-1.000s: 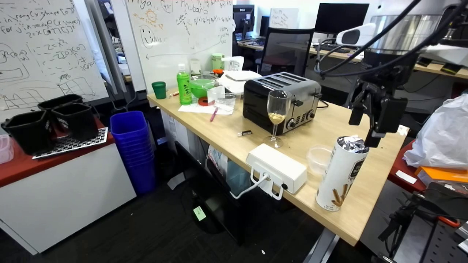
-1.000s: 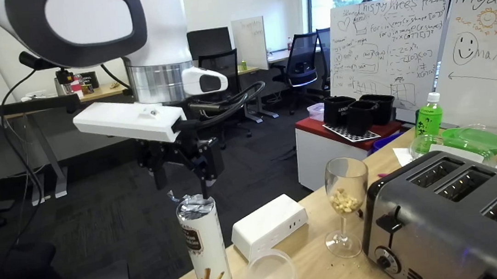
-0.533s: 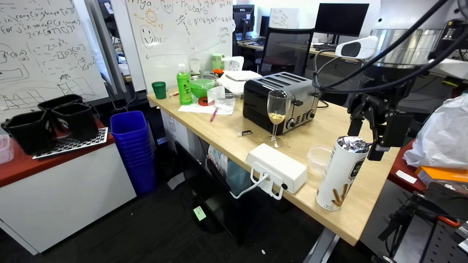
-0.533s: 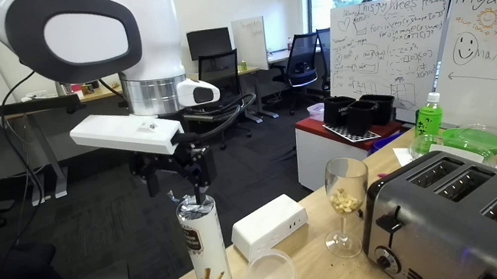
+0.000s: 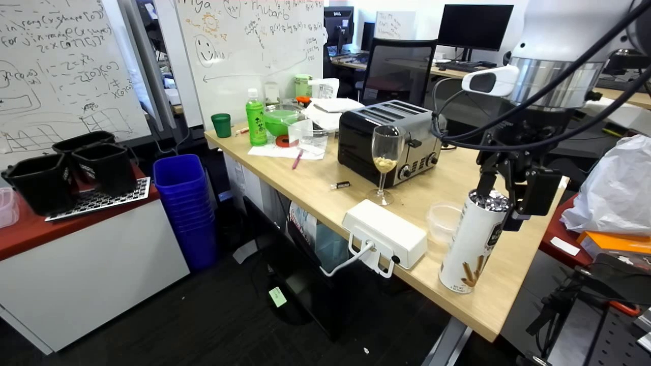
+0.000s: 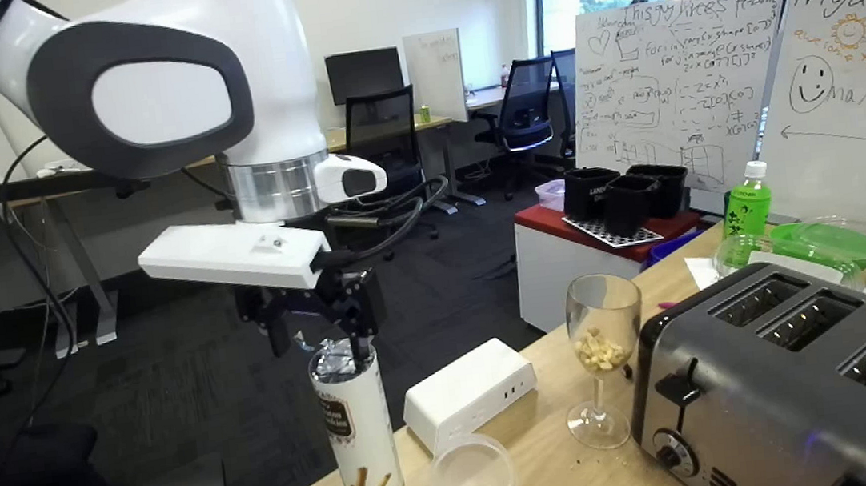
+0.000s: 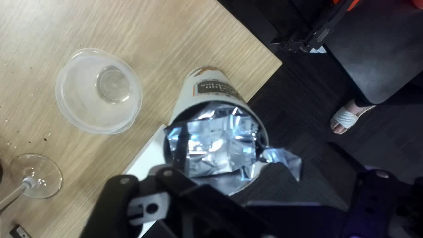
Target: Move the white container to the right side of the toaster
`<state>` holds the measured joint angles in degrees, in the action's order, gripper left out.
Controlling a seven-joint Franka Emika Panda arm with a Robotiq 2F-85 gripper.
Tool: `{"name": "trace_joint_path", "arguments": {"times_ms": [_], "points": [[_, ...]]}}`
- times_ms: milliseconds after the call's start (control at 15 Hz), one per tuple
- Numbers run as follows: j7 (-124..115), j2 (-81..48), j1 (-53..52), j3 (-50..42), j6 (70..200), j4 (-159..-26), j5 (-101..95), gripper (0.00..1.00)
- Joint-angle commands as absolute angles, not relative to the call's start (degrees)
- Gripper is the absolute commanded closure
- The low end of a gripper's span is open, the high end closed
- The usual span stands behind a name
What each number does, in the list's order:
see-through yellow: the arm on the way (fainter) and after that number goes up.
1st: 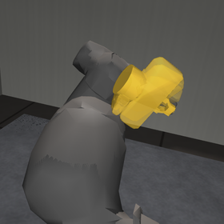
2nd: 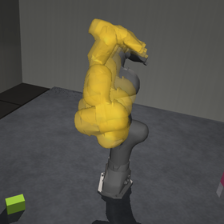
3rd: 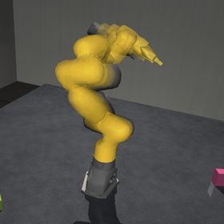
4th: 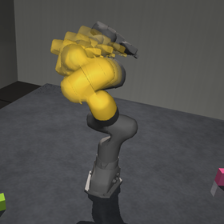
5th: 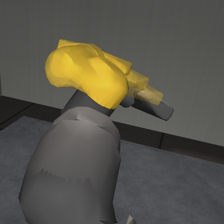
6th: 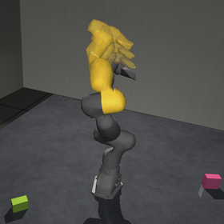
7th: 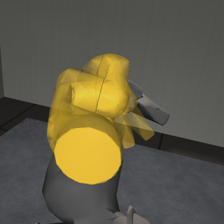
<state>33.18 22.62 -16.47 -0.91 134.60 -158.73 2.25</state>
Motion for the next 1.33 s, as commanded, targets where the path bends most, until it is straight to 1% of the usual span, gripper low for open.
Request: {"name": "trace_joint_path", "arguments": {"times_ms": [0,600,1267], "points": [[33.1,21.1,-15.4,0.2,137.1,-159.0,0.5,0.00],[32.4,20.2,-15.3,1.2,139.0,-159.2,-1.6,0.00],[26.5,25.4,-14.8,4.2,136.9,-159.3,-6.8,0.00]]}}
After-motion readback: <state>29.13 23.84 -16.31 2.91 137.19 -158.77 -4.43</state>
